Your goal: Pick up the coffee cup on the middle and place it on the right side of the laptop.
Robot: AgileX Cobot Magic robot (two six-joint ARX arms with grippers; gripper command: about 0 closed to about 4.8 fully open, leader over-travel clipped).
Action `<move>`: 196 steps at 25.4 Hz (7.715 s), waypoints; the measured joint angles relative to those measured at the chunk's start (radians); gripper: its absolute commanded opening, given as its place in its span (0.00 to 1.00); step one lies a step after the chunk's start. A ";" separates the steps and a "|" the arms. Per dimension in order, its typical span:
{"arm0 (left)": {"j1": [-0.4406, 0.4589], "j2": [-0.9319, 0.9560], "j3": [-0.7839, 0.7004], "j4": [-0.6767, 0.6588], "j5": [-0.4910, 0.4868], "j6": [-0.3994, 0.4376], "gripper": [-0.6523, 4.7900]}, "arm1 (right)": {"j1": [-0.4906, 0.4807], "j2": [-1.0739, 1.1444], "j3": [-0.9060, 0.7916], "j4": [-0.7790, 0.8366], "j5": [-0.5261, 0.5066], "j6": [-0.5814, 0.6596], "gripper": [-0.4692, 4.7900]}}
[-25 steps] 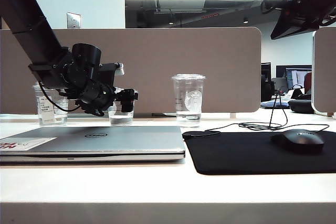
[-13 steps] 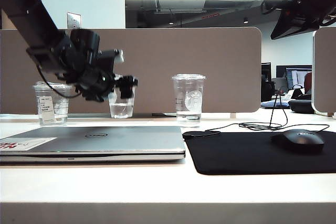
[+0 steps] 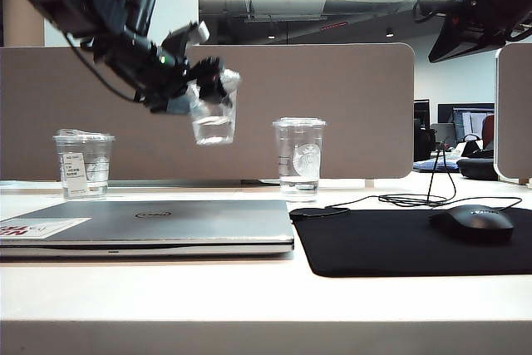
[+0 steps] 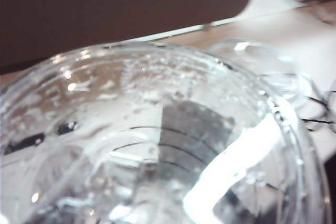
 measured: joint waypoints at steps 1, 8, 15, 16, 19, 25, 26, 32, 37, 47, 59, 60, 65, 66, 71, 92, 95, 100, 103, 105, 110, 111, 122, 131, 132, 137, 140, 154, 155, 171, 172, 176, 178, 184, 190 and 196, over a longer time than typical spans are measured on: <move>-0.012 -0.019 0.000 -0.027 0.019 0.000 0.72 | 0.000 0.000 0.000 0.000 0.000 0.000 0.08; -0.124 -0.084 -0.001 -0.093 0.106 0.012 0.72 | 0.000 0.000 0.000 0.000 0.000 -0.001 0.08; -0.259 -0.100 -0.012 -0.112 0.097 0.027 0.73 | 0.000 -0.022 0.000 -0.003 0.016 -0.049 0.08; -0.276 -0.105 -0.020 -0.107 0.090 0.027 0.73 | 0.000 -0.026 0.000 -0.005 0.028 -0.051 0.08; -0.331 -0.111 -0.073 -0.080 0.030 0.034 0.73 | -0.001 -0.035 0.000 -0.008 0.072 -0.059 0.08; -0.401 -0.106 -0.219 0.056 -0.061 0.046 0.73 | -0.001 -0.050 0.000 -0.019 0.115 -0.084 0.08; -0.420 -0.106 -0.259 0.111 -0.076 0.045 0.73 | -0.001 -0.050 0.000 -0.019 0.118 -0.085 0.08; -0.430 -0.072 -0.406 0.376 -0.103 -0.008 0.73 | -0.001 -0.051 0.000 -0.025 0.120 -0.086 0.08; -0.431 -0.035 -0.408 0.389 -0.103 -0.019 0.73 | -0.001 -0.051 0.000 -0.027 0.121 -0.086 0.08; -0.443 0.053 -0.409 0.473 -0.106 -0.038 0.80 | -0.001 -0.051 0.000 -0.035 0.122 -0.086 0.08; -0.443 0.051 -0.408 0.441 -0.050 -0.042 1.00 | -0.001 -0.051 0.000 -0.037 0.122 -0.086 0.08; -0.443 0.050 -0.408 0.423 -0.048 -0.042 1.00 | -0.001 -0.051 0.000 -0.037 0.122 -0.086 0.08; -0.444 0.030 -0.408 0.345 -0.030 -0.042 1.00 | -0.001 -0.051 0.000 -0.039 0.122 -0.086 0.08; -0.444 0.017 -0.408 0.329 -0.029 -0.042 1.00 | -0.001 -0.051 0.000 -0.039 0.122 -0.086 0.08; -0.444 -0.035 -0.407 0.257 -0.077 -0.025 1.00 | -0.001 -0.055 0.000 -0.044 0.122 -0.086 0.08; -0.436 -0.625 -0.406 -0.309 -0.246 0.058 0.15 | 0.001 -0.250 0.000 -0.367 0.119 -0.082 0.08; -0.436 -0.739 -0.406 -0.379 -0.312 0.069 0.11 | 0.001 -0.331 0.000 -0.448 0.118 -0.077 0.08; -0.436 -0.921 -0.409 -0.639 -0.494 0.072 0.11 | 0.005 -0.545 0.000 -0.583 0.115 0.017 0.08; -0.436 -1.056 -0.476 -0.681 -0.512 0.071 0.11 | 0.032 -0.668 0.001 -0.675 0.119 0.031 0.08; -0.441 -1.171 -0.566 -0.690 -0.512 0.067 0.11 | 0.044 -0.743 0.000 -0.732 0.120 0.062 0.08; -0.441 -1.382 -0.666 -0.720 -0.512 0.040 0.11 | 0.082 -0.911 0.001 -0.840 0.111 0.098 0.08; -0.441 -1.424 -0.686 -0.708 -0.516 0.037 0.11 | 0.083 -0.933 0.001 -0.861 0.112 0.099 0.08; -0.440 -1.730 -1.017 -0.639 -0.881 -0.050 0.11 | 0.087 -1.191 -0.259 -0.912 0.145 0.175 0.08; -0.439 -1.861 -1.416 -0.216 -0.771 -0.034 0.11 | 0.087 -1.281 -0.613 -0.436 0.140 0.222 0.08; -0.439 -1.860 -1.429 -0.212 -0.752 -0.034 0.11 | 0.087 -1.281 -0.633 -0.417 0.140 0.222 0.08; -0.439 -1.861 -1.453 -0.194 -0.693 -0.029 0.11 | 0.087 -1.281 -0.692 -0.380 0.140 0.162 0.08; -0.439 -1.865 -1.453 -0.203 -0.693 -0.025 0.11 | 0.087 -1.287 -0.713 -0.389 0.139 0.134 0.08; -0.076 -1.902 -1.559 -0.059 -0.660 -0.019 0.11 | 0.086 -1.394 -0.835 -0.364 0.140 0.078 0.08; -0.047 -1.902 -1.559 -0.045 -0.651 -0.019 0.11 | 0.086 -1.394 -0.853 -0.344 0.140 0.078 0.08; 0.069 -1.902 -1.559 0.015 -0.599 -0.019 0.11 | 0.086 -1.394 -1.033 -0.165 0.298 0.070 0.08; 0.069 -1.902 -1.559 0.015 -0.588 -0.019 0.11 | 0.086 -1.394 -1.033 -0.166 0.299 0.070 0.08; 0.069 -1.902 -1.559 0.031 -0.538 -0.018 0.11 | 0.086 -1.394 -1.033 -0.166 0.299 0.070 0.08; 0.069 -1.902 -1.559 0.030 -0.539 -0.018 0.11 | 0.086 -1.394 -1.033 -0.166 0.299 0.070 0.08; 0.069 -1.902 -1.559 0.029 -0.537 -0.018 0.11 | 0.086 -1.394 -1.033 -0.166 0.299 0.075 0.08; 0.069 -1.902 -1.559 0.025 -0.536 -0.018 0.11 | 0.086 -1.395 -1.033 -0.166 0.299 0.075 0.08; 0.069 -1.902 -1.559 0.023 -0.536 -0.018 0.11 | 0.086 -1.395 -1.033 -0.166 0.299 0.075 0.08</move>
